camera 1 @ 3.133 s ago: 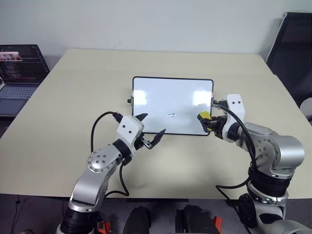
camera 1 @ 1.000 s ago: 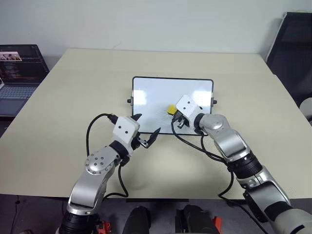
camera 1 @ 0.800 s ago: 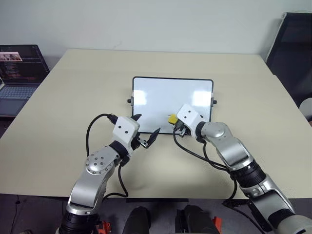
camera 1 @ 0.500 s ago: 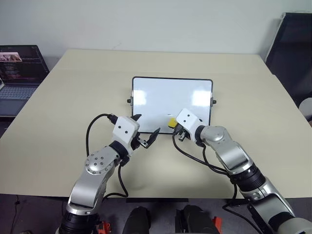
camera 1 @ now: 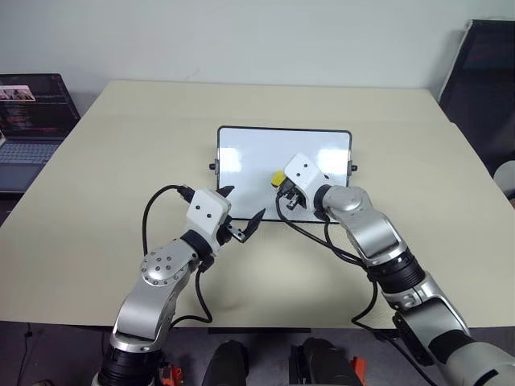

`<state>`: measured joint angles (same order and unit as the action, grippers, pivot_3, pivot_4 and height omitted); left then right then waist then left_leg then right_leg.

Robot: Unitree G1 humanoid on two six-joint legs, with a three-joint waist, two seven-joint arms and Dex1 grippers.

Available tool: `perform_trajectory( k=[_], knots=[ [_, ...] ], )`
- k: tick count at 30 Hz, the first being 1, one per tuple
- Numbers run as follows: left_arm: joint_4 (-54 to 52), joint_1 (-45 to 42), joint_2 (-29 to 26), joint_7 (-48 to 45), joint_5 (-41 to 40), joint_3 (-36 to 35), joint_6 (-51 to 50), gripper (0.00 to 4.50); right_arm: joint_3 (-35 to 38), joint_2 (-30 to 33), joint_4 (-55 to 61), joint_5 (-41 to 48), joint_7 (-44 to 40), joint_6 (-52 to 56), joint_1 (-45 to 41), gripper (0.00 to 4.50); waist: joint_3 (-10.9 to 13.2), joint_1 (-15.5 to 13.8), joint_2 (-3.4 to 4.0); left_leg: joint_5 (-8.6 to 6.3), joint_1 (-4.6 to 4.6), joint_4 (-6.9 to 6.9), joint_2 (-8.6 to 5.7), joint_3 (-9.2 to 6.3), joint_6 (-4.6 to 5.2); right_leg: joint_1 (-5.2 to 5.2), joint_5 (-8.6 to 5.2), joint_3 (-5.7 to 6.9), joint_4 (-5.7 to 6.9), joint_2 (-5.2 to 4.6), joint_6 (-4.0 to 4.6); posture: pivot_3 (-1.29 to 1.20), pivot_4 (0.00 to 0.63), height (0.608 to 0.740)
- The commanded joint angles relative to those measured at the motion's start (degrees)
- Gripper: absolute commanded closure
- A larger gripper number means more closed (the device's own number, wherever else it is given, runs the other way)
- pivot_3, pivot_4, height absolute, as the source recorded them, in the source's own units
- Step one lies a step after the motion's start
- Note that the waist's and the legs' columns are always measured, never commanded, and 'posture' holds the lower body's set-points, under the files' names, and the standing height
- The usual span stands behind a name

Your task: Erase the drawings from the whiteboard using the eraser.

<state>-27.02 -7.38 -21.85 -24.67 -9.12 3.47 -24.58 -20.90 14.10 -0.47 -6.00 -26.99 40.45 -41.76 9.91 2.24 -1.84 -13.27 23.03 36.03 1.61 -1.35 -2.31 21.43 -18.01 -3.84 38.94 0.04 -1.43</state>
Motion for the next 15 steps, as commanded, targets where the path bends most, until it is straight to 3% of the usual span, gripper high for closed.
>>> perform_trajectory(
  k=[1,15],
  knots=[
    [-1.7,-0.5,0.0,-0.2,-0.8,-0.6,0.4,0.00,0.8,-0.1,0.2,-0.5,0.4,-0.7,-0.7,3.37,0.0,0.0,0.00,0.00,0.00,0.00,0.00,0.00,0.00,0.00,0.00,0.00,0.00,0.00,0.00,0.00,0.150,0.740],
    [-1.3,-0.7,-0.2,0.0,-0.8,-1.3,0.1,0.00,0.0,5.5,3.5,-2.4,-0.3,0.9,7.0,3.37,0.0,-0.4,-0.01,0.00,-0.04,0.03,-0.02,-0.03,0.00,-0.07,0.00,0.03,0.02,0.00,0.00,0.00,0.150,0.740]
  ],
)
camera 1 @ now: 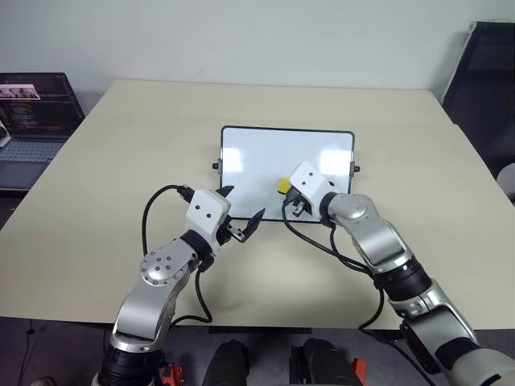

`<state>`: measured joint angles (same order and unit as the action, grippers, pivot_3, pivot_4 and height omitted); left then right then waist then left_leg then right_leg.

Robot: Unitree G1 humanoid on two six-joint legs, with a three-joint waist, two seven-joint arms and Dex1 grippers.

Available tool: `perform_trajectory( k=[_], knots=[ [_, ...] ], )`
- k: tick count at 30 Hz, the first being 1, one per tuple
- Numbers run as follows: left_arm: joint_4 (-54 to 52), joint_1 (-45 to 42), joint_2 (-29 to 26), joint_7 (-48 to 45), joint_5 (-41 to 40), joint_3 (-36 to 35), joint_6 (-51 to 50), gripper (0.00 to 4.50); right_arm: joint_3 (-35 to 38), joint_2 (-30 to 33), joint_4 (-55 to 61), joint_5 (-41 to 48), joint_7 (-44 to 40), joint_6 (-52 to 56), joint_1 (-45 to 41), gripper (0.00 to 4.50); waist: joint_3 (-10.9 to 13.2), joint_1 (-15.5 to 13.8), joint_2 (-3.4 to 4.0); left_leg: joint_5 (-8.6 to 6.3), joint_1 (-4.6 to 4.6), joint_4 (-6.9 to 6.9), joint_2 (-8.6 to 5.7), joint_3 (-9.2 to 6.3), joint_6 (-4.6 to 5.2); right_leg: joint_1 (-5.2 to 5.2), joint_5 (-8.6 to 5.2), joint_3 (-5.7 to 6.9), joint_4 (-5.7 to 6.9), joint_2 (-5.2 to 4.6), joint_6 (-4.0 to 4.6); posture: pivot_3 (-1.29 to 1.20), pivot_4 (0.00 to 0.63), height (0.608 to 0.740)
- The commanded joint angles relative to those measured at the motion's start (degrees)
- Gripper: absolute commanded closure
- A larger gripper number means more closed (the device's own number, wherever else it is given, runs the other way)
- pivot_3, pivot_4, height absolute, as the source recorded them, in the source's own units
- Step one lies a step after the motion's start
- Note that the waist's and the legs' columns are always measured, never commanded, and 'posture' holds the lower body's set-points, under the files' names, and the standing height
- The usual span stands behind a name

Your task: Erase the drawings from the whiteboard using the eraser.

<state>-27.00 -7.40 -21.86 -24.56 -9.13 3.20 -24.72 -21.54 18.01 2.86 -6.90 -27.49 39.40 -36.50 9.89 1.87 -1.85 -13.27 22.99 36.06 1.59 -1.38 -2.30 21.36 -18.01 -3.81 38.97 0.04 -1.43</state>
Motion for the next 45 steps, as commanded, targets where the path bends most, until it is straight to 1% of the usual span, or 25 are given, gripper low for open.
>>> perform_trajectory(
  k=[1,6,15,21,33,41,45],
  knots=[
    [-1.3,-0.6,-0.3,-0.3,-0.9,-1.1,0.3,0.00,1.1,1.9,0.7,-1.2,0.1,2.6,2.4,3.37,0.0,0.0,0.00,0.00,-0.02,0.00,0.00,0.01,0.00,-0.01,0.00,-0.01,0.02,0.00,0.00,0.00,0.150,0.740],
    [-0.9,-0.4,-0.9,-1.3,-1.1,-1.4,0.4,0.00,2.0,2.8,1.1,-1.0,-0.1,3.0,2.5,3.37,0.0,0.0,-0.01,0.03,-0.09,0.04,0.00,0.00,0.02,-0.06,0.01,0.00,0.05,0.02,-0.01,0.00,0.150,0.740],
    [-0.8,-1.0,0.1,-1.4,-0.9,0.0,0.5,0.00,1.3,-1.3,-1.7,-1.2,1.6,1.6,-1.7,3.37,0.0,0.2,-0.01,0.05,-0.10,0.06,0.03,0.02,0.03,-0.06,0.02,-0.03,0.06,0.03,-0.02,0.00,0.150,0.740],
    [-0.7,-1.1,-0.2,-1.4,-1.0,-0.9,0.4,0.00,1.0,-3.4,-3.2,-1.2,2.0,1.4,-3.5,3.37,0.0,0.4,-0.01,0.04,-0.09,0.04,0.04,0.03,0.03,-0.03,0.02,-0.05,0.06,0.04,-0.02,0.00,0.150,0.740],
    [-1.4,-0.4,-0.1,-0.9,-1.0,-0.9,-0.1,0.00,-0.2,-6.9,-8.3,-2.4,2.5,-2.5,-7.1,3.37,0.0,0.7,-0.01,0.04,-0.07,0.02,0.04,0.03,0.02,-0.01,0.02,-0.05,0.06,0.03,-0.02,0.00,0.150,0.740],
    [-1.3,-0.7,-0.3,-1.0,-1.1,-1.3,-0.3,0.00,-1.4,-4.0,-6.3,-4.1,0.7,-3.3,-4.3,3.37,0.0,0.7,-0.01,0.04,-0.06,0.00,0.02,0.02,0.02,0.00,0.02,-0.02,0.05,0.02,-0.02,0.00,0.150,0.740],
    [-0.8,-1.3,-0.6,-1.5,-1.2,-1.4,-0.5,0.00,0.5,0.5,-5.1,-4.4,-0.4,-3.1,-1.9,3.37,0.0,0.2,-0.01,0.04,-0.05,0.00,0.00,0.01,0.02,-0.01,0.02,-0.01,0.04,0.00,-0.02,0.00,0.150,0.740]
  ],
)
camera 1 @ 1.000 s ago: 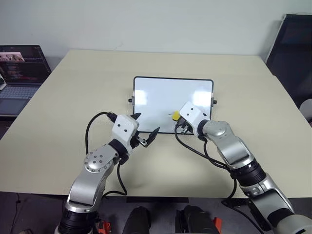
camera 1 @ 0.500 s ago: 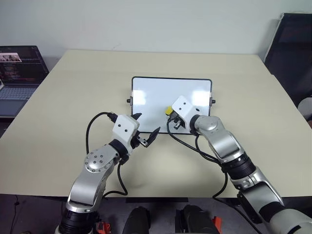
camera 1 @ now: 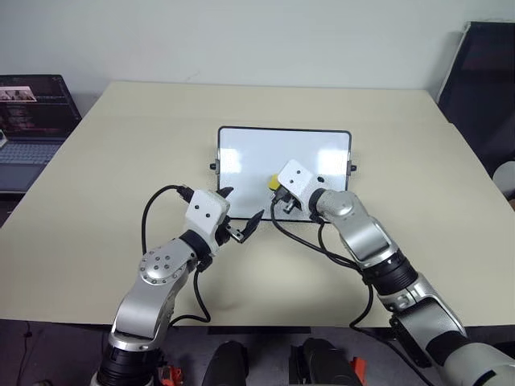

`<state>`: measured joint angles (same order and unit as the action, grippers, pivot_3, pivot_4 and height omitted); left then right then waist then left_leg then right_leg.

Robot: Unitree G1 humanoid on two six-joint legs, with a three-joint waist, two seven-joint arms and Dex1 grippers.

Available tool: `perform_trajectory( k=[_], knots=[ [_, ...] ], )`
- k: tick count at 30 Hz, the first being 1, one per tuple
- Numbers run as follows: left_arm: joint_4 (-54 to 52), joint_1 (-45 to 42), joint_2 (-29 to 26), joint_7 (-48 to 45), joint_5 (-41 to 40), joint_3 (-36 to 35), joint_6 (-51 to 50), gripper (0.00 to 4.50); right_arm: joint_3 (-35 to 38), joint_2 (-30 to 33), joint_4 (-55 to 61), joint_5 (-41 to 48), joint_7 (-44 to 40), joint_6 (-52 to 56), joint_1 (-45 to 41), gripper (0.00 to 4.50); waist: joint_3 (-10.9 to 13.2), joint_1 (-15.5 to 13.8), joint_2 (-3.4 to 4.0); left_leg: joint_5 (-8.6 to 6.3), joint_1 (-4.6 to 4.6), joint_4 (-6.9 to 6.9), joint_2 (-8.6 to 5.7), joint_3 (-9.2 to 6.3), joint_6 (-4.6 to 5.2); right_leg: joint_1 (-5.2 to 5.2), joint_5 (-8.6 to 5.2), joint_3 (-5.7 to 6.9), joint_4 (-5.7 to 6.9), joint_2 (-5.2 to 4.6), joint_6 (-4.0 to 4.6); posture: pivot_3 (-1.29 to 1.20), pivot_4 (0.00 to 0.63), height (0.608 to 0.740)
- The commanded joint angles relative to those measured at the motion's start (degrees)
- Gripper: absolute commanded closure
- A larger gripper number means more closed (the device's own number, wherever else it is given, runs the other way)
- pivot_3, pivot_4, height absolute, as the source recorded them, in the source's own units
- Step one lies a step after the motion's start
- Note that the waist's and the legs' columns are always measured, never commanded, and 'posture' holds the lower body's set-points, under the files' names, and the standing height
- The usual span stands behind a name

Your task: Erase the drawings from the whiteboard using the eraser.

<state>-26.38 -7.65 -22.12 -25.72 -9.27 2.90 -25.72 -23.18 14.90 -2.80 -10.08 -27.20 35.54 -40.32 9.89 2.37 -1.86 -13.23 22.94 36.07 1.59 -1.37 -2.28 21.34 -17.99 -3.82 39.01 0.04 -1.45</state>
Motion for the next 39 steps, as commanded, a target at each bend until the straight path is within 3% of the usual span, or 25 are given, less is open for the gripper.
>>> perform_trajectory(
  k=[1,8,22,25,32,39],
  knots=[
    [-1.3,-1.2,-0.4,-0.5,-1.1,-1.2,0.5,0.00,2.5,4.7,0.7,-1.2,-0.9,0.7,2.3,3.37,0.0,-0.5,0.00,0.00,0.00,0.01,-0.01,-0.02,0.00,-0.02,0.00,0.02,-0.02,-0.01,0.00,0.00,0.150,0.740],
    [-1.2,-1.1,-0.8,-1.4,-1.4,-0.6,0.8,0.00,4.1,8.2,4.4,-0.7,-1.4,1.9,5.3,3.37,0.0,-0.6,-0.04,0.01,-0.04,0.04,-0.02,-0.02,0.01,-0.08,0.00,0.02,-0.01,-0.02,0.00,0.00,0.150,0.740],
    [0.3,-2.4,-0.8,-2.7,-1.4,-0.6,1.9,0.00,10.2,6.0,17.6,5.4,-2.6,7.8,8.2,3.37,0.0,-0.5,-0.04,0.00,0.05,0.00,-0.02,0.00,0.00,0.04,0.00,0.01,-0.03,-0.01,0.00,0.00,0.150,0.740],
    [1.0,-2.8,-1.2,-3.4,-1.6,-0.9,2.1,0.00,13.7,6.9,21.0,7.9,-3.4,13.5,7.8,3.37,0.0,-0.5,-0.04,0.00,0.08,-0.03,-0.02,-0.01,0.00,0.05,0.00,0.02,-0.06,-0.01,0.00,0.00,0.150,0.740],
    [2.4,-4.2,-1.0,-4.5,-2.9,-1.0,2.4,0.00,25.4,7.5,32.1,13.2,-0.9,38.3,5.4,3.37,0.1,-0.6,-0.04,-0.01,0.12,-0.04,-0.01,-0.03,0.00,0.07,-0.01,0.02,-0.07,-0.02,0.00,0.00,0.150,0.740],
    [-0.4,-4.8,-2.8,-12.6,-10.6,0.7,-1.0,0.00,33.4,4.2,39.9,12.7,5.9,56.7,5.2,3.37,0.1,-0.5,-0.03,-0.01,0.12,-0.08,-0.01,0.01,0.00,0.10,-0.02,0.00,-0.07,-0.01,0.01,0.00,0.150,0.740]
  ],
)
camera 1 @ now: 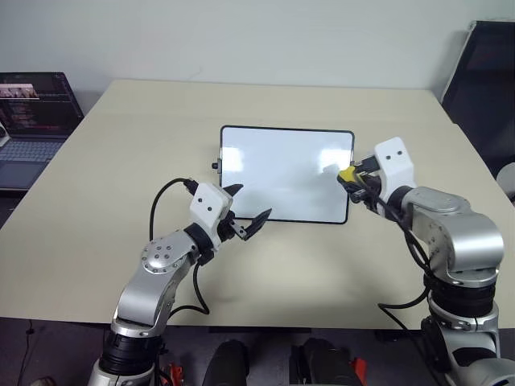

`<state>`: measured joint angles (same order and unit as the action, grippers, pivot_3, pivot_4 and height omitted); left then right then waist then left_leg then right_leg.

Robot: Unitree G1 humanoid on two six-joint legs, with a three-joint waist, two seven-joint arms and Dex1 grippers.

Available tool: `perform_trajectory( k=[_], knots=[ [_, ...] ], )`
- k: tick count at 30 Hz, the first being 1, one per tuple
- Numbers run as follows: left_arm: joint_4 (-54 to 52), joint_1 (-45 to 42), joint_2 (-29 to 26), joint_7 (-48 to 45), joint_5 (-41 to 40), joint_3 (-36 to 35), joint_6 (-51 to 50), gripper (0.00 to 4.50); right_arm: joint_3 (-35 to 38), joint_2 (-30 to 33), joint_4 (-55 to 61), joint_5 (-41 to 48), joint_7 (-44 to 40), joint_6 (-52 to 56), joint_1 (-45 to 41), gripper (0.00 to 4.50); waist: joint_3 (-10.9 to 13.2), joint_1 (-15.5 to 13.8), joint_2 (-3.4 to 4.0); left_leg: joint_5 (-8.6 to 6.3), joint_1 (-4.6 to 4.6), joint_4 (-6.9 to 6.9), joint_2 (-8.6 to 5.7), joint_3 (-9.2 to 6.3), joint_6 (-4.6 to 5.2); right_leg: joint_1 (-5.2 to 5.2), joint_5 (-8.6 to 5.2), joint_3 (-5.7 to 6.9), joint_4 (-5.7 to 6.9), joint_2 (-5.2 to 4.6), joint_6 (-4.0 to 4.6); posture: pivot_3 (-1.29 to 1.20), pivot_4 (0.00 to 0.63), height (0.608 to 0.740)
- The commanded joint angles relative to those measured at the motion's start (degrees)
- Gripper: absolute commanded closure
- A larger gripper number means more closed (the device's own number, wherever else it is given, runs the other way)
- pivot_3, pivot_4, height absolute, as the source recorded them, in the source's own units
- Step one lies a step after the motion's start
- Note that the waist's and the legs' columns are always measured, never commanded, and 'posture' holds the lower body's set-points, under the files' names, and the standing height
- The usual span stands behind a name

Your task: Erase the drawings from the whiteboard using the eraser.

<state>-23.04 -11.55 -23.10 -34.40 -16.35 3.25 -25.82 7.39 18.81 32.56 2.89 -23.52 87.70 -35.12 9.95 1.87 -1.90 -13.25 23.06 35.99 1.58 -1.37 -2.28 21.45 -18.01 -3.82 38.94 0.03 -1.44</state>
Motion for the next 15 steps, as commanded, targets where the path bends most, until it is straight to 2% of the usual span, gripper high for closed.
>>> perform_trajectory(
  k=[1,6,9,15],
  knots=[
    [-3.9,-1.1,-2.6,-5.5,-4.7,0.5,-1.3,0.00,3.0,0.7,5.7,0.0,2.7,4.8,1.4,3.37,0.0,0.0,0.01,0.00,0.01,0.00,0.00,0.00,0.00,0.03,0.00,0.00,0.00,0.00,0.00,0.00,0.150,0.740],
    [-3.8,-2.1,-6.7,-14.6,-9.7,2.4,-2.3,0.00,3.5,2.9,9.3,-0.1,5.4,4.8,10.2,3.37,0.0,0.0,0.01,0.00,0.04,-0.02,-0.03,0.01,0.00,0.03,-0.02,0.00,-0.05,0.01,0.00,0.00,0.150,0.740],
    [-1.2,-2.8,-9.4,-20.6,-11.0,3.7,-1.4,0.00,4.9,1.3,10.3,0.8,6.4,4.8,14.0,3.37,0.0,0.1,0.04,0.00,0.04,-0.01,-0.04,0.04,0.00,0.04,-0.03,-0.02,-0.04,0.06,-0.02,0.00,0.150,0.740],
    [8.4,-6.7,-12.0,-29.0,-6.9,6.5,6.3,0.00,7.3,1.4,8.4,0.9,7.9,4.8,16.8,3.37,0.1,0.5,0.12,0.00,-0.02,-0.02,0.00,0.06,0.00,0.03,-0.16,-0.09,0.00,0.31,-0.23,0.00,0.150,0.740]
  ],
)
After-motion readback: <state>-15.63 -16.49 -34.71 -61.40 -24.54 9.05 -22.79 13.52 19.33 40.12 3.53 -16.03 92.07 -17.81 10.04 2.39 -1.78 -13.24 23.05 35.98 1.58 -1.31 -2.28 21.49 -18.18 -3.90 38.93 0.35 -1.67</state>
